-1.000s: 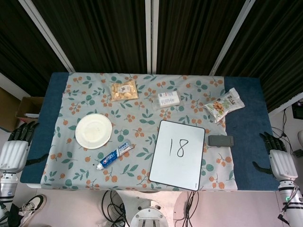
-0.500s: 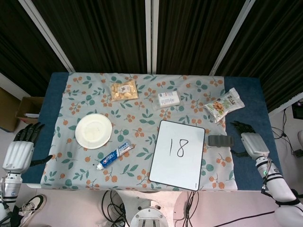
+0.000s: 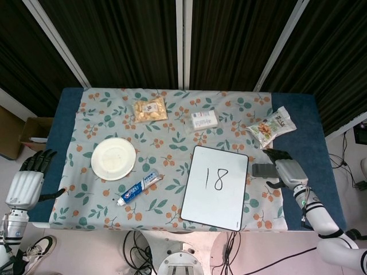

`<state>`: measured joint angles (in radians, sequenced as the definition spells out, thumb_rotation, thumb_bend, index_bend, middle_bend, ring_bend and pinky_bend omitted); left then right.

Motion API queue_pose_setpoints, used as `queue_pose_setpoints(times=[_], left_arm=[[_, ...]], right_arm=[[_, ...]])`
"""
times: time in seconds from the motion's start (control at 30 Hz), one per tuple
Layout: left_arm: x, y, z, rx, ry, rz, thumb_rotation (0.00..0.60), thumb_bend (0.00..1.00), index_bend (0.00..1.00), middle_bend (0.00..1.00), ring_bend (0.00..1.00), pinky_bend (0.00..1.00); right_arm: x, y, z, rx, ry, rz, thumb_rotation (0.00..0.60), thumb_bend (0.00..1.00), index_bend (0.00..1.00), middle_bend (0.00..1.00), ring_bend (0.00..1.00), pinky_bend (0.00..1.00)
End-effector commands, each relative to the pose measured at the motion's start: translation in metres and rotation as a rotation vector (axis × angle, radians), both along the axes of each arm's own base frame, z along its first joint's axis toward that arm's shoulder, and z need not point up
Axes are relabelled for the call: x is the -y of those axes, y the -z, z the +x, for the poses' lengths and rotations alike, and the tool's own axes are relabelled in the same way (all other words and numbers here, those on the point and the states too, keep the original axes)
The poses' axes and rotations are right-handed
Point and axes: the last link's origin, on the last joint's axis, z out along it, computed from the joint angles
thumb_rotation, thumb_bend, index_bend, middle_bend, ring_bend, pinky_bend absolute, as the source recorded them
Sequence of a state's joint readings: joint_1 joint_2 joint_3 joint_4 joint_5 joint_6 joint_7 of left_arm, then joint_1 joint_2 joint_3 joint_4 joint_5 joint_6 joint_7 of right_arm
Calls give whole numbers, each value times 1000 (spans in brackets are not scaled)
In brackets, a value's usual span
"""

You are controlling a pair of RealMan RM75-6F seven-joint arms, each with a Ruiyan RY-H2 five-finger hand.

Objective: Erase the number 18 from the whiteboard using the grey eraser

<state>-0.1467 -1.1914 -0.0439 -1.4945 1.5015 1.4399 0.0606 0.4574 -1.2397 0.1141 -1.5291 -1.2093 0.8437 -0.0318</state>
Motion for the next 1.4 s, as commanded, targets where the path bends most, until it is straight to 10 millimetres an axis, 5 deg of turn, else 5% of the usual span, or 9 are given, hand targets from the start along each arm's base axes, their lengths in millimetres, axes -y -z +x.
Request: queue_pose_setpoints(times=[0.03,0.37,1.4], left_arm=[[0,0,0,-2,1,0,504,46,104,88,61,166],[-1,0,1,-2,1,-7,502,46,108,89,61,166],[2,4,-3,5,-18,-21,551,45,108,89,61,166]], right_arm=[[1,4,0,-9,-3,10,600,145,0,97,5,3],[5,18,-4,-22,6,-11,600,146,143,215,108,118],[4,31,-7,-43,16,-58,600,213,292,243,171,166]])
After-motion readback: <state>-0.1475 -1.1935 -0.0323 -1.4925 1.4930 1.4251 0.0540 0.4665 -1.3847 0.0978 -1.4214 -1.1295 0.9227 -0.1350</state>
